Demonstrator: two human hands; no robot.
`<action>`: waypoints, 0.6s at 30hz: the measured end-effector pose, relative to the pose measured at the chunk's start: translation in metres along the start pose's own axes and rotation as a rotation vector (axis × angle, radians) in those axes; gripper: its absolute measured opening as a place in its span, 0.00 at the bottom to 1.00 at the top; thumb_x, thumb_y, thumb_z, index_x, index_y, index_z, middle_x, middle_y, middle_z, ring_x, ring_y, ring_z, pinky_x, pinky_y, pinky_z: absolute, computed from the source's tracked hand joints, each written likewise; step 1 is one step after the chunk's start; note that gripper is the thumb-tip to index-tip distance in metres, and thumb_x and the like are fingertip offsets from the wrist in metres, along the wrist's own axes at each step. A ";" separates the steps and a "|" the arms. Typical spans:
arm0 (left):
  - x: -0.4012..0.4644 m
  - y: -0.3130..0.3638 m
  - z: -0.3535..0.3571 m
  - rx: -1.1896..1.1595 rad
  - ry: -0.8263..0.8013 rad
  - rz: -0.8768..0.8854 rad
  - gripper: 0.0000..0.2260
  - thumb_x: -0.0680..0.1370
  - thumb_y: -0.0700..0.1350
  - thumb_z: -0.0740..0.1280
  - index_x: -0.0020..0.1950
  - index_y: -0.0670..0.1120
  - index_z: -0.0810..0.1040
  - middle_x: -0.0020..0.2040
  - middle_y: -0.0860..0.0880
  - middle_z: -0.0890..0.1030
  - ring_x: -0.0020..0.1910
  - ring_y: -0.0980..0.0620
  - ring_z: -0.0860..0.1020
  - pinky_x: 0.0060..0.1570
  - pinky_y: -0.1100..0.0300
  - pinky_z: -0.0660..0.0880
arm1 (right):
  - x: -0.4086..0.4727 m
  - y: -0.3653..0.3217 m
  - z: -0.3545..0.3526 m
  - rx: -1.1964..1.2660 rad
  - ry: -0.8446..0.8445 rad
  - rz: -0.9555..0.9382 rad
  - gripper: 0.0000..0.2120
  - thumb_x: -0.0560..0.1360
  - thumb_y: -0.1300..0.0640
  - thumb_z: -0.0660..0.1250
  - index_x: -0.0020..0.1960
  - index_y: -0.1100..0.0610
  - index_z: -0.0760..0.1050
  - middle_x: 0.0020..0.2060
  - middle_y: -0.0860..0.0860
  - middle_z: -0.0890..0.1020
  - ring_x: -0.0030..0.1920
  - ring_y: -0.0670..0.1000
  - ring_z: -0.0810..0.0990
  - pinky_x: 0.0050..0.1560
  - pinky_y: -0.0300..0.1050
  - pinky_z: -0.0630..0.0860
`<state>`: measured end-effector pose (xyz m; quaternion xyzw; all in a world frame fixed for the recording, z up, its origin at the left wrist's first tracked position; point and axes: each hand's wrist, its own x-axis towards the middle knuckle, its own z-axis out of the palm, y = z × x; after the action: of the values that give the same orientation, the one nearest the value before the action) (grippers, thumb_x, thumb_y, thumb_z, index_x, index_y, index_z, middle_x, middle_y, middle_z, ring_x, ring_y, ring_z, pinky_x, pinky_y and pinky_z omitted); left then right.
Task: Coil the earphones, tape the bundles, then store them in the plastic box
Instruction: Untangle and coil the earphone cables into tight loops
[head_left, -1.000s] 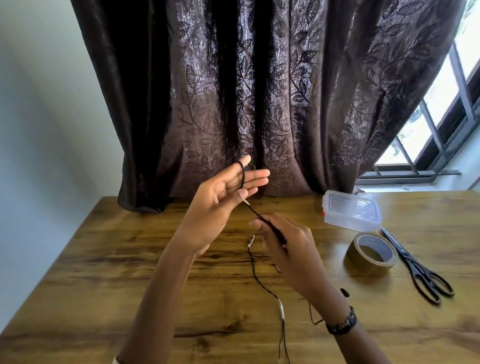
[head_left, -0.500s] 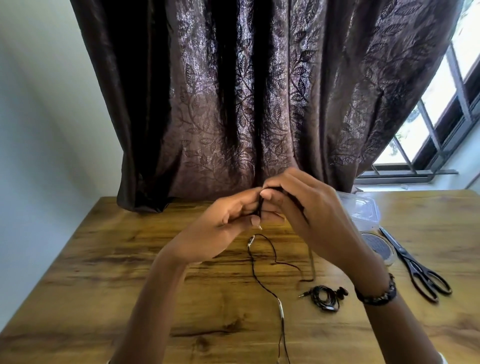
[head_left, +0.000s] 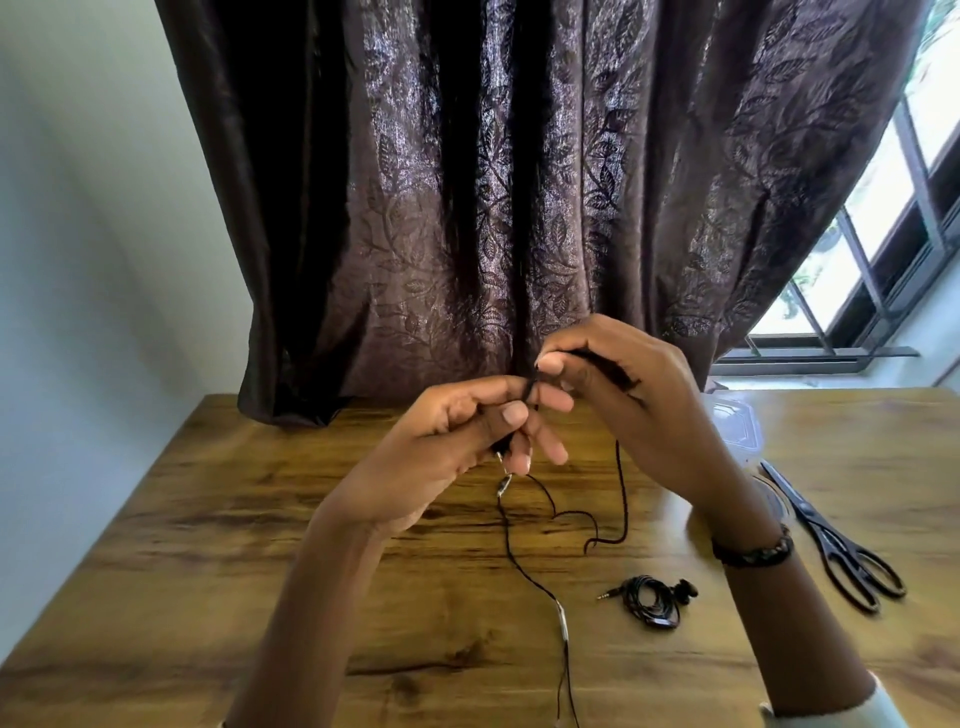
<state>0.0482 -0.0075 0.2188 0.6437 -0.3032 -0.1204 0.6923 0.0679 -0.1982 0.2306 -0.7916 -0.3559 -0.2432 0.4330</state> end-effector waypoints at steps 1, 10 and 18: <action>0.000 0.000 0.001 -0.029 0.002 0.005 0.13 0.79 0.40 0.57 0.60 0.41 0.76 0.41 0.50 0.83 0.34 0.60 0.74 0.39 0.68 0.73 | -0.001 0.003 0.003 0.033 0.011 0.016 0.05 0.79 0.61 0.64 0.49 0.56 0.78 0.43 0.46 0.80 0.45 0.43 0.79 0.48 0.33 0.71; 0.002 -0.005 0.007 -0.155 0.024 0.011 0.16 0.78 0.37 0.58 0.66 0.39 0.71 0.48 0.49 0.83 0.42 0.58 0.78 0.47 0.64 0.76 | -0.029 0.016 0.051 0.363 0.157 0.238 0.07 0.81 0.57 0.59 0.49 0.50 0.75 0.38 0.44 0.78 0.39 0.46 0.75 0.37 0.49 0.72; 0.003 -0.006 0.007 -0.116 0.063 0.003 0.20 0.77 0.38 0.60 0.70 0.44 0.67 0.59 0.45 0.81 0.57 0.51 0.80 0.56 0.59 0.77 | -0.053 0.006 0.075 0.328 0.220 0.351 0.10 0.78 0.51 0.56 0.41 0.52 0.72 0.29 0.43 0.76 0.26 0.41 0.69 0.28 0.33 0.64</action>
<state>0.0478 -0.0161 0.2135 0.6054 -0.2749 -0.1162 0.7379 0.0450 -0.1544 0.1533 -0.7292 -0.1983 -0.1881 0.6273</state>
